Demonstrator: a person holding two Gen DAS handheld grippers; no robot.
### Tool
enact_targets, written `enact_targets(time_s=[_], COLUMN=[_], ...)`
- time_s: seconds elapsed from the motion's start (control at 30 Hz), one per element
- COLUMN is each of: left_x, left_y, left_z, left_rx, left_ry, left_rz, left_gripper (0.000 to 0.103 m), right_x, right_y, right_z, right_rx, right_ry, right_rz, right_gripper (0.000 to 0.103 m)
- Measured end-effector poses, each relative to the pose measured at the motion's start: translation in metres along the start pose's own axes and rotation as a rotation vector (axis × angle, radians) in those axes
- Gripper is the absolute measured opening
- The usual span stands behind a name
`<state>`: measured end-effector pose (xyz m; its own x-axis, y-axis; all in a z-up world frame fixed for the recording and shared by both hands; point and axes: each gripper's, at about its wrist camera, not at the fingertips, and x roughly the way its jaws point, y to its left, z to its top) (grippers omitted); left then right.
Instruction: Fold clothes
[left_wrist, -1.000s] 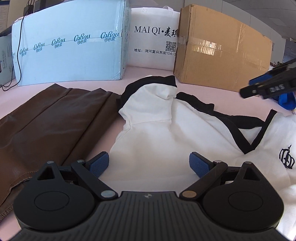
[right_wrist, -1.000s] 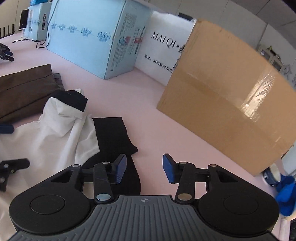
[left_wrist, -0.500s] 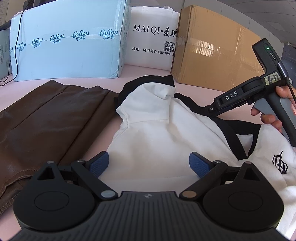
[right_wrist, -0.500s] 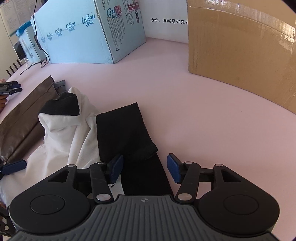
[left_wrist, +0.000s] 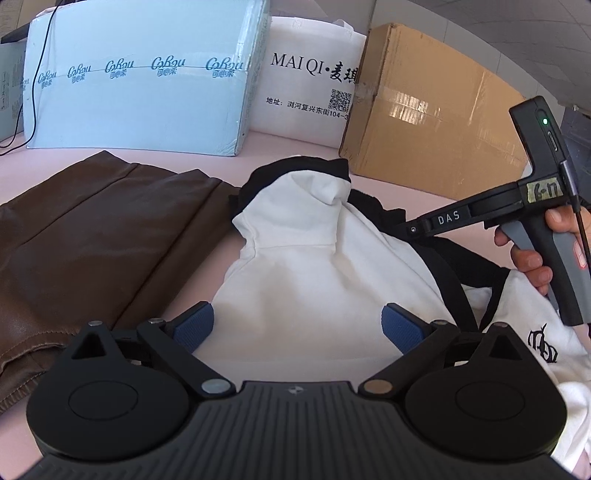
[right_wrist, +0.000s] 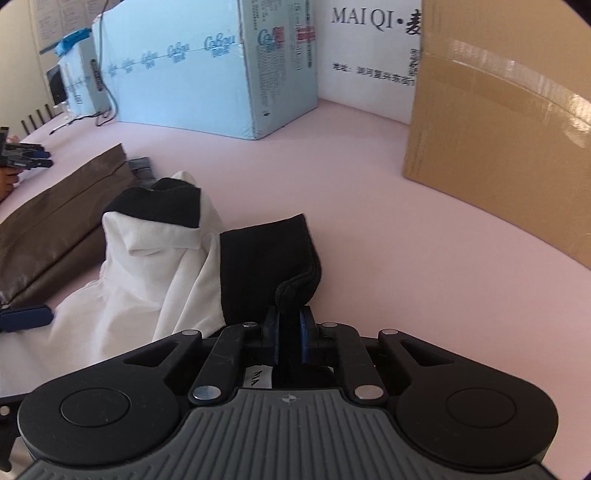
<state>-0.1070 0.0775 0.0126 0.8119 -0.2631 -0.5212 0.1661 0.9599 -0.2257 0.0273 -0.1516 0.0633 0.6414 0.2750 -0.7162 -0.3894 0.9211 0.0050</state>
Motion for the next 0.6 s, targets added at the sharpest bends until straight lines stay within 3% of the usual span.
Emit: enact_targets(time_s=[0.07, 0.17, 0.23, 0.3, 0.4, 0.53, 0.6], left_x=[-0.007, -0.027, -0.041, -0.048, -0.041, -0.016, -0.007], left_y=[0.009, 0.02, 0.019, 0.012, -0.005, -0.027, -0.035], left_z=[-0.001, -0.004, -0.004, 0.003, 0.022, 0.033, 0.032], left_rx=[-0.05, -0.128, -0.137, -0.068, 0.071, 0.18, 0.198], left_ry=[-0.046, -0.196, -0.321, -0.381, -0.327, -0.208, -0.194], left_rz=[-0.009, -0.018, 0.04, 0.101, 0.134, 0.043, 0.023], left_gripper=[0.099, 0.1, 0.103, 0.103, 0.103, 0.103, 0.103], right_x=[-0.01, -0.033, -0.048, -0.058, -0.072, -0.089, -0.098], right_y=[-0.012, -0.045, -0.064, -0.079, -0.107, -0.137, -0.147], right_z=[0.004, 0.008, 0.005, 0.001, -0.009, -0.032, -0.045], right_rx=[0.049, 0.136, 0.148, 0.153, 0.225, 0.326, 0.35], right_ry=[-0.043, -0.111, -0.146, -0.164, -0.171, -0.17, -0.174], right_rz=[-0.052, -0.117, -0.175, -0.238, -0.307, -0.391, -0.448], right_gripper=[0.009, 0.009, 0.009, 0.009, 0.009, 0.009, 0.009])
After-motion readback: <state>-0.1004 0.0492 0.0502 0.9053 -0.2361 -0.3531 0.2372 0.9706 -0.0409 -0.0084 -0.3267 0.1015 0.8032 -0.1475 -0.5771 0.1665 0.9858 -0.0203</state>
